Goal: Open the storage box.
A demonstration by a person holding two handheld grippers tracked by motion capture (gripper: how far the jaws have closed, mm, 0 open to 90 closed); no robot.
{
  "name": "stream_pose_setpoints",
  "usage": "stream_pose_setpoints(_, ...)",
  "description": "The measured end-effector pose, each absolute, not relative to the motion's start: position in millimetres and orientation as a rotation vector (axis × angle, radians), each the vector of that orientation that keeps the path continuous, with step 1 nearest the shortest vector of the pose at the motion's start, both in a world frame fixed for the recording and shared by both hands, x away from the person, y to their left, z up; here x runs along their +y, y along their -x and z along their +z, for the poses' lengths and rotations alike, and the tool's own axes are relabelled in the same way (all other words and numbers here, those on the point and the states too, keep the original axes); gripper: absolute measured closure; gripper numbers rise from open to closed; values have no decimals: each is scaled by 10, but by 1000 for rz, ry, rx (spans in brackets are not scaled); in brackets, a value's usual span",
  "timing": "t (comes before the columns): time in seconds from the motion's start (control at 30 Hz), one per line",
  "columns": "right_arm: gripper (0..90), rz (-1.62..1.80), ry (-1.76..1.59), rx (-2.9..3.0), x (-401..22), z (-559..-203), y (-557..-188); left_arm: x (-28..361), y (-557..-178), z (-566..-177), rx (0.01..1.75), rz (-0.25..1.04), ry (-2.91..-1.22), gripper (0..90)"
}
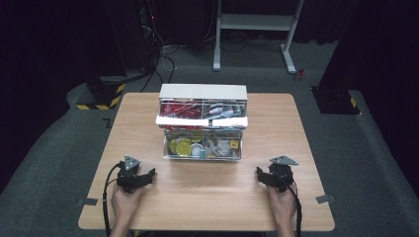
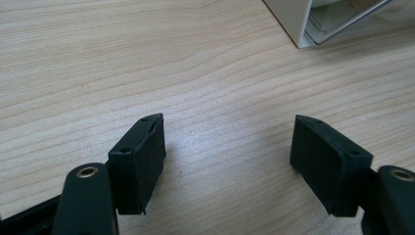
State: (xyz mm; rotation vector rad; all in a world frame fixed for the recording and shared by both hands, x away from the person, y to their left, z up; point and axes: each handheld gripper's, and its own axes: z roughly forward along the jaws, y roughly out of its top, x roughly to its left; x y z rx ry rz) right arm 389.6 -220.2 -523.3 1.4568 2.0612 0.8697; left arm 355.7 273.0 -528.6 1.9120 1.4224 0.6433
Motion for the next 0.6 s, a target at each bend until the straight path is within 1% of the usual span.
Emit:
stream_pose_setpoints(0.37,265,857,-1485,2034,-2261,-5234,-3900,2730,-3556,-5286,1423,643,-1912,293)
stream_pose_setpoints(0.6,242,850,-1482,2037,-2251,-5235,-3877,2732,-3557,-5287,1420,643,-1910,290)
